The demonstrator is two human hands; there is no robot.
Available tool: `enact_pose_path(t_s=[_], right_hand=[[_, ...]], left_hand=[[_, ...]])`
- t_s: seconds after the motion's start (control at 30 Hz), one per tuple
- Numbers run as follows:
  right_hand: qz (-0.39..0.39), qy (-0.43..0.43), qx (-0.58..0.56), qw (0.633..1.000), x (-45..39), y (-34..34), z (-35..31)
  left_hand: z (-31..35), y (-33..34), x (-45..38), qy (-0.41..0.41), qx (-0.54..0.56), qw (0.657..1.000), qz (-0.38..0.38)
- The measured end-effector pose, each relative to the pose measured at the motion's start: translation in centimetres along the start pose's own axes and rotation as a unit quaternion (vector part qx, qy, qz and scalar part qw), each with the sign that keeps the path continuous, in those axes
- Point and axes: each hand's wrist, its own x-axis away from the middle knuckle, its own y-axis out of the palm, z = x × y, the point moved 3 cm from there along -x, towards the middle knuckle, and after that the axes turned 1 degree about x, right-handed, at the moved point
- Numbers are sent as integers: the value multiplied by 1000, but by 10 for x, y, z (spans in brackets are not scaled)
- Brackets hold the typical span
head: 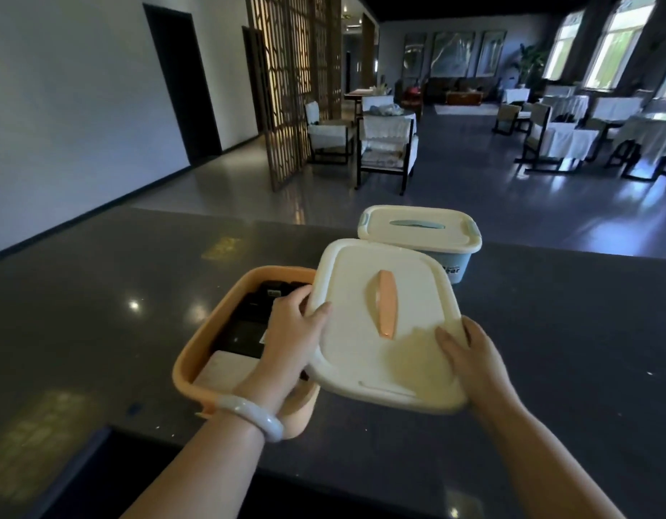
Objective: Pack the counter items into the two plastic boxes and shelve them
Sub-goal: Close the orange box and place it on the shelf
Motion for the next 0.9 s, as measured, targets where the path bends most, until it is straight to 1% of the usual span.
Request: enact_pose_path(t_s=[0.07,0.17,0.27,0.37,0.53,0.63,0.8,0.9], right_hand=[[-12,-5,-19,1000,10,36,-13],[-43,3,-37,998,27,95,-28],[-56,16,-28,998,42,145,-43],[-41,16,5,999,55,175,-53],[-6,30,63,998,67,190,-52],[6,60,87,994,64,192,-48],[20,70,103,992,61,195,-43],[12,79,108,991,59,196,-39]], left_hand=[[-15,-32,-11,-26,24,999,13],[-47,-85,-26,-57,13,998,25],[-76,-126,-40,-53,-29,998,27],[-103,-145,-50,-44,-49,998,0],[-136,-144,-60,-56,-49,996,-49],[-148,-136,-63,-57,-46,995,-68],[-157,-133,-67,-54,-27,995,-80],[-161,-131,-67,-69,-8,992,-101]])
